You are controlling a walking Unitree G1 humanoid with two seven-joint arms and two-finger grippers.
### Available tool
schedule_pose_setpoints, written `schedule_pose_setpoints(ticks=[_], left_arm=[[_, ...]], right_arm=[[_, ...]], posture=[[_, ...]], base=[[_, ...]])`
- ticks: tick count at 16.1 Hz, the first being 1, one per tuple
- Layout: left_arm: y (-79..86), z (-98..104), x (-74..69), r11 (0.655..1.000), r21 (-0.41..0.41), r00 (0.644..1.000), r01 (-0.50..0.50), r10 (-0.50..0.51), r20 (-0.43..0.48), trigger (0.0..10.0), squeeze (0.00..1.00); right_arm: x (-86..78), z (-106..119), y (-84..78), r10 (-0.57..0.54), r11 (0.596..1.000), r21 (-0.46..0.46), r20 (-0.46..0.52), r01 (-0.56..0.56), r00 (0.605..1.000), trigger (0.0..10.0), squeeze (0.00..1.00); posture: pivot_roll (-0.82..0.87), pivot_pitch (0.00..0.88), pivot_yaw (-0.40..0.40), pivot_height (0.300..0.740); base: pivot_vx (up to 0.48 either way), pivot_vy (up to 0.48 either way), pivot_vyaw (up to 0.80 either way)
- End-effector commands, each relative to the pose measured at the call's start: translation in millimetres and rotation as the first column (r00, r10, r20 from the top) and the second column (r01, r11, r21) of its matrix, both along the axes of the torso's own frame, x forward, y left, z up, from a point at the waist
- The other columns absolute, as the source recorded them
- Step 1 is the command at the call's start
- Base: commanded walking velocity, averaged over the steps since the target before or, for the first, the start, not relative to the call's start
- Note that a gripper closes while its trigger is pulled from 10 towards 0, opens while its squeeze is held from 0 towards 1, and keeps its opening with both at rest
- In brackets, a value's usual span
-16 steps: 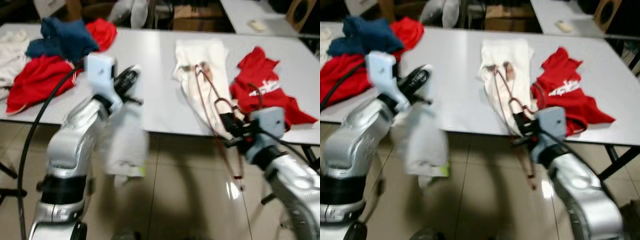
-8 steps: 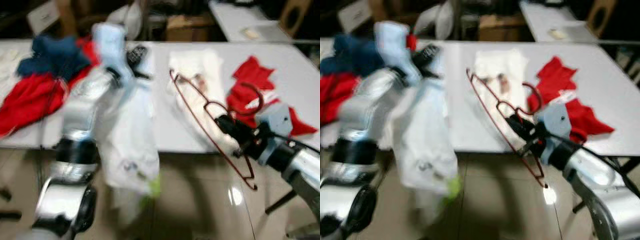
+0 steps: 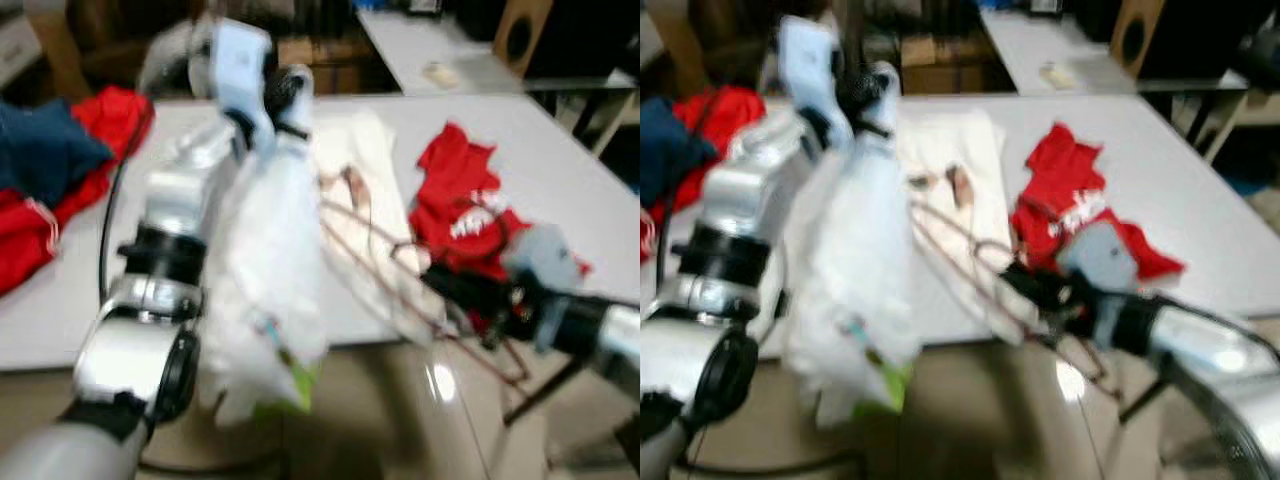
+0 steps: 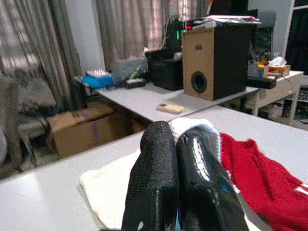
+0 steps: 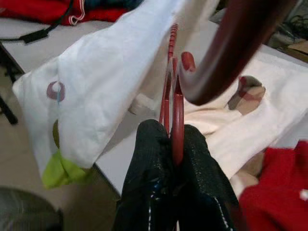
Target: Hang hanger
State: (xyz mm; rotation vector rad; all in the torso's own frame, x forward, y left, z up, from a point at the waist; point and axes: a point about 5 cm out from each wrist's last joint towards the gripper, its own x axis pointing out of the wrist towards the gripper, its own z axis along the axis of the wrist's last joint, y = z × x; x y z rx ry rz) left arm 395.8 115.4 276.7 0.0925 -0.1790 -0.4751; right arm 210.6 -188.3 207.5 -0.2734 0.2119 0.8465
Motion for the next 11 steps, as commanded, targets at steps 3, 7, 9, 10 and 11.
schedule_pose_setpoints(ticks=[3,7,9,10,11], left_arm=[[23.5,8.5,6.8,0.996,0.024,0.995,-0.090,0.089,0.047,10.0,0.00],[28.5,4.4,11.8,0.992,0.036,0.991,-0.124,0.122,0.050,10.0,0.00],[37.2,-0.4,15.5,0.980,0.064,0.982,-0.189,0.186,0.041,10.0,0.00],[41.2,-1.3,17.2,0.973,0.081,0.977,-0.214,0.212,0.038,10.0,0.00],[42.5,-1.5,17.7,0.971,0.088,0.975,-0.222,0.219,0.037,10.0,0.00]], right_arm=[[-2.5,11.6,-5.5,0.050,0.998,0.025,0.002,-0.051,0.999,10.0,0.00],[-5.3,18.3,-5.7,0.109,0.994,0.032,-0.019,-0.108,0.994,10.0,0.00],[0.9,19.0,-15.7,0.049,0.998,-0.037,-0.001,-0.049,0.999,10.0,0.00],[3.1,22.5,-23.8,0.014,0.998,-0.053,0.016,-0.014,1.000,10.0,0.00],[3.6,24.0,-26.9,0.004,0.998,-0.060,0.022,-0.003,1.000,10.0,0.00]], posture=[[-0.01,0.017,0.019,0.740],[0.00,0.015,0.010,0.740],[0.00,0.016,0.009,0.740],[0.01,0.014,0.009,0.740],[0.01,0.014,0.009,0.740]], base=[[0.366,0.000,0.00],[0.362,0.000,0.00],[0.366,0.000,0.00],[0.349,0.000,0.00],[0.349,0.000,0.00]])
